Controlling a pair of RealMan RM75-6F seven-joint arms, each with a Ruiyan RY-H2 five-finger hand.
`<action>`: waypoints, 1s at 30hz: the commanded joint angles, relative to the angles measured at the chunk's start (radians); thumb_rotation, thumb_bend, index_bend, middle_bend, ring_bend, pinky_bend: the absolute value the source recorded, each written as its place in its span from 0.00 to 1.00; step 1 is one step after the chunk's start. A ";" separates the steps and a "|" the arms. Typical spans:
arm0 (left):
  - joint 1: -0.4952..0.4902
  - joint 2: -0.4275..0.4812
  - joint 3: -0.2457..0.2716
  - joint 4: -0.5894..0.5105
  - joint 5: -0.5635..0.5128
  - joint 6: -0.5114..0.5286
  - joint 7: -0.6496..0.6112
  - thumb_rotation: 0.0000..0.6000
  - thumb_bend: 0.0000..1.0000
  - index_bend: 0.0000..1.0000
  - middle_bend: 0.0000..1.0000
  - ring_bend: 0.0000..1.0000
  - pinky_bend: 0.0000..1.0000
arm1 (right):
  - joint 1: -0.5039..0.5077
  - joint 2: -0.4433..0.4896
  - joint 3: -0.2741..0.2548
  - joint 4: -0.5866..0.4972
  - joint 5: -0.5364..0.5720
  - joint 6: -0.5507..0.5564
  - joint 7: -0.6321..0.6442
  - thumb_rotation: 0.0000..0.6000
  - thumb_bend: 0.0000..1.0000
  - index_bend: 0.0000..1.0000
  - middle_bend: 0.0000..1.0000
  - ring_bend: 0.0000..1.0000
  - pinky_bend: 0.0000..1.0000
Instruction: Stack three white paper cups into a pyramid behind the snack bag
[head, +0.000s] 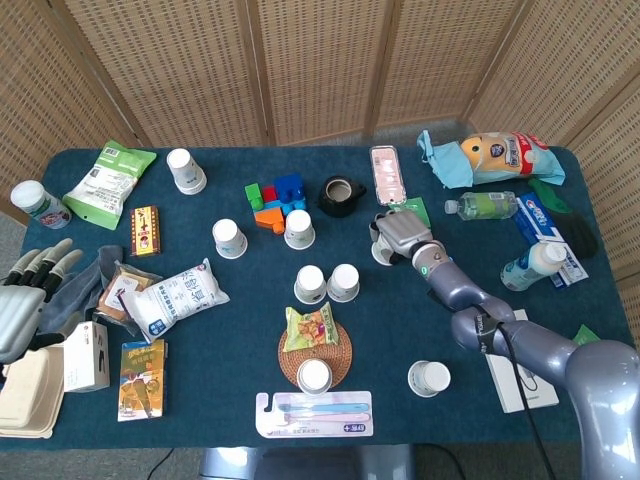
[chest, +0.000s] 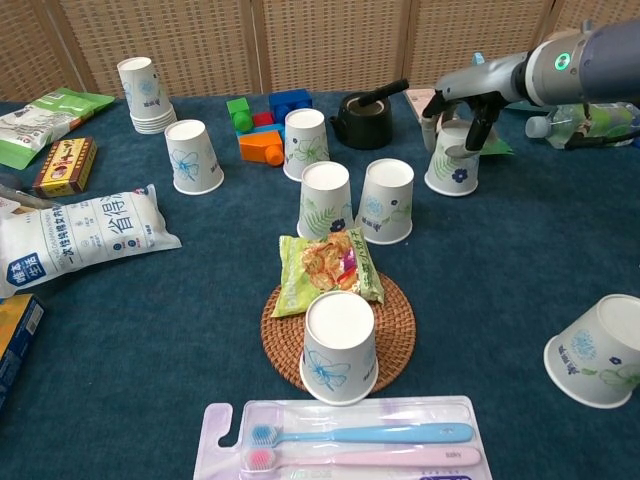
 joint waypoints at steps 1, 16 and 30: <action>-0.001 -0.001 -0.001 0.000 0.000 -0.002 0.000 1.00 0.43 0.00 0.00 0.00 0.02 | -0.003 0.016 0.002 -0.021 -0.002 0.009 -0.004 1.00 0.50 0.39 0.26 0.21 0.59; -0.008 -0.004 -0.003 0.004 0.007 -0.009 -0.005 1.00 0.43 0.00 0.00 0.00 0.03 | -0.007 0.119 0.022 -0.193 0.049 0.088 -0.052 1.00 0.50 0.39 0.28 0.25 0.60; -0.024 -0.026 -0.003 0.025 0.017 -0.027 -0.016 1.00 0.43 0.00 0.00 0.00 0.03 | 0.027 0.257 0.034 -0.428 0.142 0.159 -0.141 1.00 0.50 0.39 0.27 0.25 0.60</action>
